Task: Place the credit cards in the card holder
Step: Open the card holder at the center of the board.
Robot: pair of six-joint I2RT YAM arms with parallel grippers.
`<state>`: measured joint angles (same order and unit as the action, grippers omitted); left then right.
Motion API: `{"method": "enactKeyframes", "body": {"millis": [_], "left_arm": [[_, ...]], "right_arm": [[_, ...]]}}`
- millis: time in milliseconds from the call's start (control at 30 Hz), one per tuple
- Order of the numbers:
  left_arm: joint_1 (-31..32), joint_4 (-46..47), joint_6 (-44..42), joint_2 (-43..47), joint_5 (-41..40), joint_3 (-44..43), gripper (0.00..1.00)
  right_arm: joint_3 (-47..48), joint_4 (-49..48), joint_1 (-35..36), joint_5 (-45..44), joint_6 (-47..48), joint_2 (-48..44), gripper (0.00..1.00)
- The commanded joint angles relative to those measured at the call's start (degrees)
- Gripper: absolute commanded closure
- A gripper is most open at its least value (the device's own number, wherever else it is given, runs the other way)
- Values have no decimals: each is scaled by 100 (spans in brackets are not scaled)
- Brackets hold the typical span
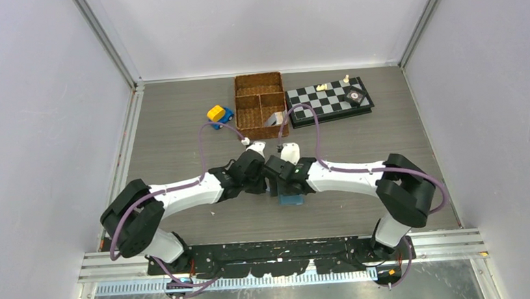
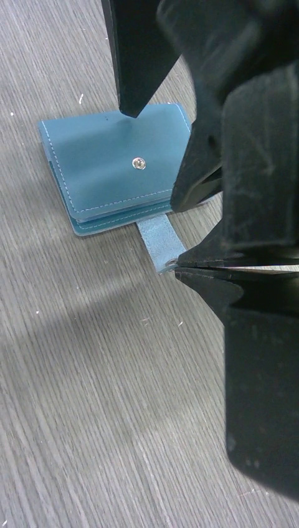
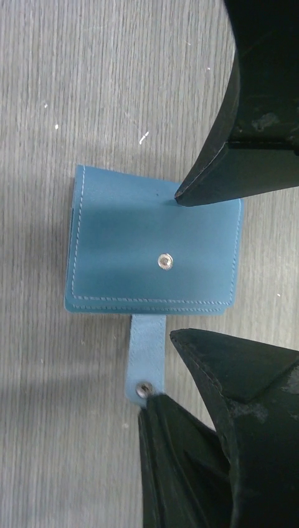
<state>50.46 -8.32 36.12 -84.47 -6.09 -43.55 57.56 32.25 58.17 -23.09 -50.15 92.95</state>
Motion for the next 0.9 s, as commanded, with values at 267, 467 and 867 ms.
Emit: {"method": "enactKeyframes", "body": {"millis": [267, 467, 867], "left_arm": [[8, 267, 106, 198, -39, 47, 100], [-119, 92, 99, 200, -164, 72, 100], [-403, 92, 64, 225, -92, 201, 100]], "right_arm": [[295, 330, 102, -848, -471, 691, 23], [324, 770, 104, -1161, -554, 521, 25], [229, 1218, 105, -1262, -562, -24, 26]]}}
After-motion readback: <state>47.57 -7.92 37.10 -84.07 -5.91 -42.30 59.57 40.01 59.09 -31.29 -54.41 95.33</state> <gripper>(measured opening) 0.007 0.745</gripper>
